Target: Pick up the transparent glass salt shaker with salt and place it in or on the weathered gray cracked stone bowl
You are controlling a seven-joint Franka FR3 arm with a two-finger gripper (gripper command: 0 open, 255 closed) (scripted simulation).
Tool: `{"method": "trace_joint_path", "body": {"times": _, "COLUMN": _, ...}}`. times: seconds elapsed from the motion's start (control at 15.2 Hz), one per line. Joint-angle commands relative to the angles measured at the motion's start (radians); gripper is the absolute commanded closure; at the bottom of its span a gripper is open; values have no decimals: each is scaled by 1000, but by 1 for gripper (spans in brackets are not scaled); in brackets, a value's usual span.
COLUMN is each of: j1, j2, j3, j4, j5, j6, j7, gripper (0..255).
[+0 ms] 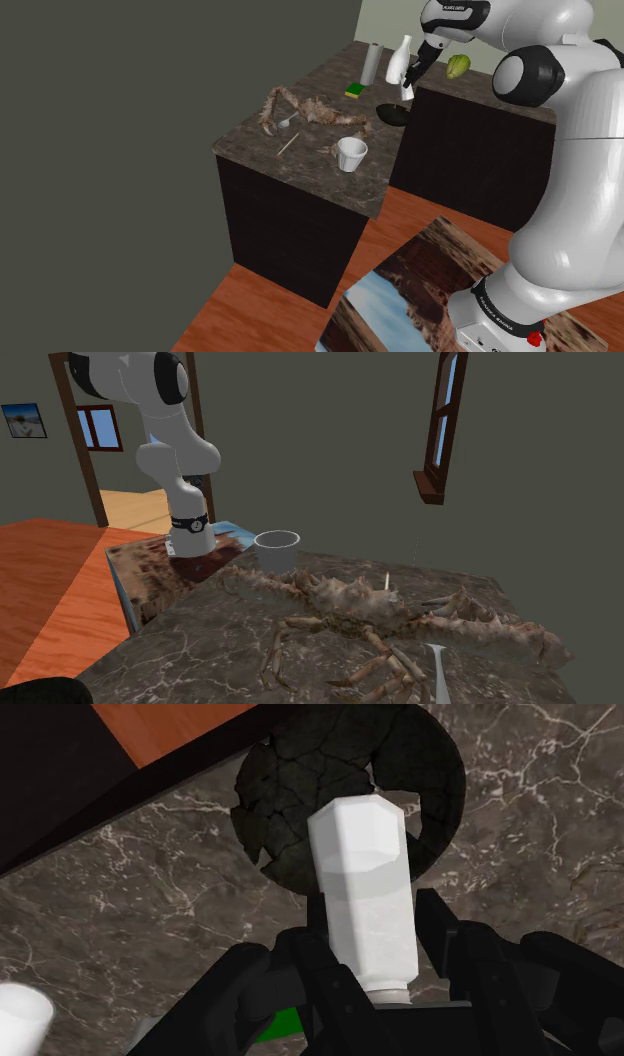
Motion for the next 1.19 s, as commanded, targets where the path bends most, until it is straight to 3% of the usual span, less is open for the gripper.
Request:
{"method": "trace_joint_path", "body": {"times": 0.0, "j1": -1, "j2": 5, "j3": 1, "j4": -19, "j5": 2, "j6": 23, "j7": -6, "gripper": 255}}
{"method": "trace_joint_path", "body": {"times": 0.73, "j1": 4, "j2": 21, "j3": 5, "j4": -137, "j5": 13, "j6": 157, "j7": -28, "gripper": 255}}
{"method": "trace_joint_path", "body": {"times": 1.12, "j1": 4, "j2": 21, "j3": 5, "j4": -137, "j5": 13, "j6": 157, "j7": -28, "gripper": 255}}
